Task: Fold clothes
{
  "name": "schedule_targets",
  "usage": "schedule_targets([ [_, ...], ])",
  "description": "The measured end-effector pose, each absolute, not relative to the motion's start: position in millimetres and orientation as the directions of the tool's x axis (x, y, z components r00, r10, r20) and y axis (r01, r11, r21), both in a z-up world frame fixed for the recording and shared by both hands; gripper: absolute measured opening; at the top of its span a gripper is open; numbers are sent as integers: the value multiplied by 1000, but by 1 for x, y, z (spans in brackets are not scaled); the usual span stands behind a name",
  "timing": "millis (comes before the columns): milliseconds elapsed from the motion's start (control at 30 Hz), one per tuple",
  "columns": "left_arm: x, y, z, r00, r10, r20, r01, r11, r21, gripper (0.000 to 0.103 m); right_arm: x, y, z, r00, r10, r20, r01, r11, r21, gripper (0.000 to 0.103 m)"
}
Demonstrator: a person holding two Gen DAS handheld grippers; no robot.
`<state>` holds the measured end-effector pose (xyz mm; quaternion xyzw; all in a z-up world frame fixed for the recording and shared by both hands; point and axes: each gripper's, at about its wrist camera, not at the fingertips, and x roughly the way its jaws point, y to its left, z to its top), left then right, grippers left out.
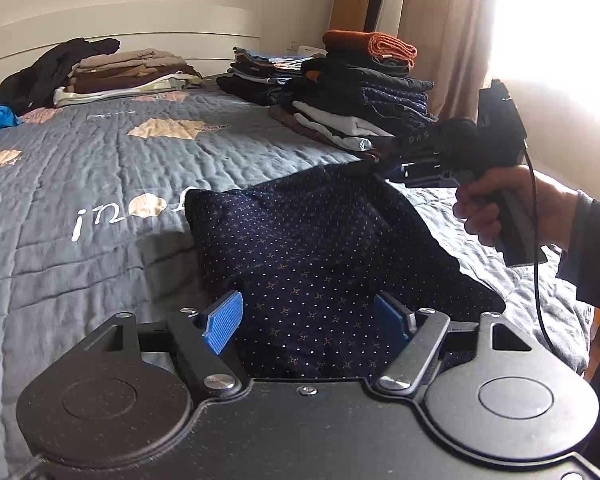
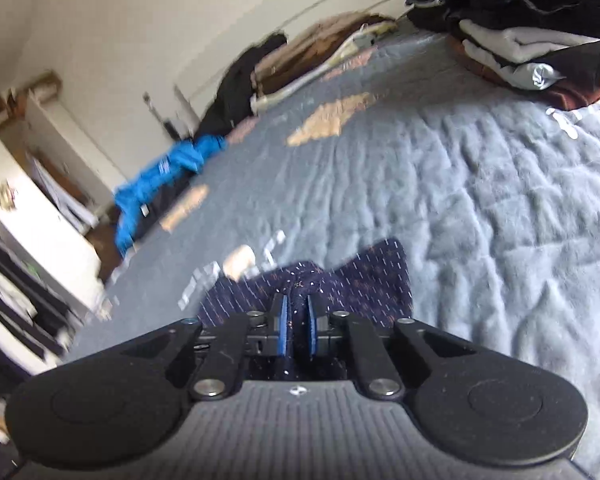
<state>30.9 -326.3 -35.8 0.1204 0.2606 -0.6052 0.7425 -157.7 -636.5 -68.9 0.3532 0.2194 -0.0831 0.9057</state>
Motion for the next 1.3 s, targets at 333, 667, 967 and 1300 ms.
schedule_targets([
  [333, 29, -326, -38, 135, -833, -537, 965, 233, -119, 71, -170, -653, -69, 875, -57, -481, 372, 714, 593, 14],
  [667, 27, -331, -46, 138, -820, -555, 967, 233, -104, 76, -190, -663, -69, 858, -47, -512, 394, 700, 596, 65],
  [967, 19, -337, -57, 159, -796, -584, 961, 261, -94, 76, -208, -656, -83, 819, -20, -574, 405, 728, 553, 72],
  [1300, 12, -340, -68, 179, -764, -619, 953, 291, -84, 77, -192, -625, -105, 766, 23, -643, 385, 784, 486, 78],
])
